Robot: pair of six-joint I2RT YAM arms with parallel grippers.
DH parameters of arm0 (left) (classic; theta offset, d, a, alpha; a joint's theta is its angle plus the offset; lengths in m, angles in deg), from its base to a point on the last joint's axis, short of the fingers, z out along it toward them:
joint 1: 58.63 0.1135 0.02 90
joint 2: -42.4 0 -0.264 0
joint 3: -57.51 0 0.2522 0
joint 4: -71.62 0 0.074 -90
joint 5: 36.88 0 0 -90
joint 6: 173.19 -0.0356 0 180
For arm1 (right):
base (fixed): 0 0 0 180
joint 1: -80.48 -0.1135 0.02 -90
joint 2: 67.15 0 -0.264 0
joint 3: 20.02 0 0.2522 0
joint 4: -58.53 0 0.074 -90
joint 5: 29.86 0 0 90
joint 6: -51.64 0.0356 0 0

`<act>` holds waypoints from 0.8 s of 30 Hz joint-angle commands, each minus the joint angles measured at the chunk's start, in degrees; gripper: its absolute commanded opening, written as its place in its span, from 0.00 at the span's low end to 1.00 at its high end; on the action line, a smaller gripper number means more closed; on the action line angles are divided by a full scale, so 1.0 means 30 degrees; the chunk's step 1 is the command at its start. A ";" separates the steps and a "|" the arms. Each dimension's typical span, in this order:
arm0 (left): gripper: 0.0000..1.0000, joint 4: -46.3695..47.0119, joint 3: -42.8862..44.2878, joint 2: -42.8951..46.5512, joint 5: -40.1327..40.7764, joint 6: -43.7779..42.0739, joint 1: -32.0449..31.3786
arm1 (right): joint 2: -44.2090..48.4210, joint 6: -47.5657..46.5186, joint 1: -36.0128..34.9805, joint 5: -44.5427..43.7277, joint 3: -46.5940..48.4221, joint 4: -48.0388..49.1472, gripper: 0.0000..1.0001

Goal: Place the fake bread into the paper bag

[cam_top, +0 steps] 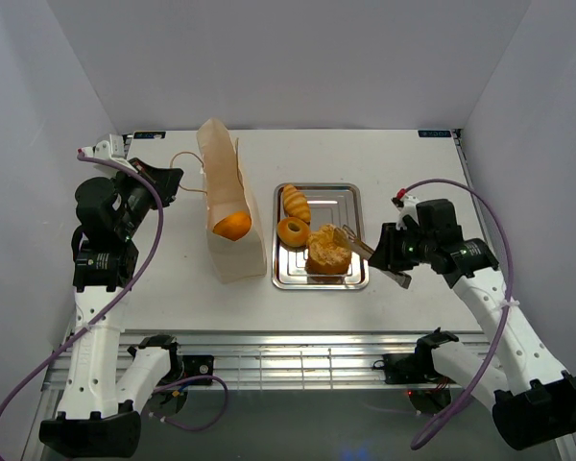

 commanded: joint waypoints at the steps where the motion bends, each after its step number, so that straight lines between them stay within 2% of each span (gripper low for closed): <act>1: 0.00 0.0007 -0.0083 0.0392 -0.0200 -0.0029 0.0033 | -0.0168 -0.0259 0.0163 0.0272 0.2869 0.0807 0.20; 5: 0.00 -0.0052 -0.0172 0.0539 -0.0141 -0.0030 0.0033 | -0.0666 -0.0259 0.0134 0.1121 0.5944 0.0981 0.19; 10: 0.00 -0.0052 -0.0318 0.0568 -0.0170 0.0029 0.0033 | -0.1984 0.0267 0.0133 0.3550 1.0807 0.1596 0.19; 14: 0.00 -0.0052 -0.0318 0.0568 -0.0200 0.0087 0.0033 | -0.2483 0.1379 0.0133 0.5134 1.3592 0.3263 0.19; 18: 0.00 -0.0110 -0.0377 0.0597 -0.0112 0.0175 0.0033 | -0.3156 0.4066 0.0104 0.7447 1.5411 0.6161 0.19; 21: 0.00 -0.0110 -0.0464 0.0744 0.0005 0.0321 0.0033 | -0.3333 0.7108 -0.0013 0.9293 1.5327 1.0316 0.19; 22: 0.00 -0.0052 -0.0465 0.0773 0.0005 0.0351 0.0033 | -0.3421 0.7907 -0.0158 0.9965 1.5209 1.2764 0.20; 24: 0.00 -0.0052 -0.0465 0.0774 -0.0024 0.0439 0.0033 | -0.3829 0.9315 -0.0363 1.0322 1.5003 1.4859 0.20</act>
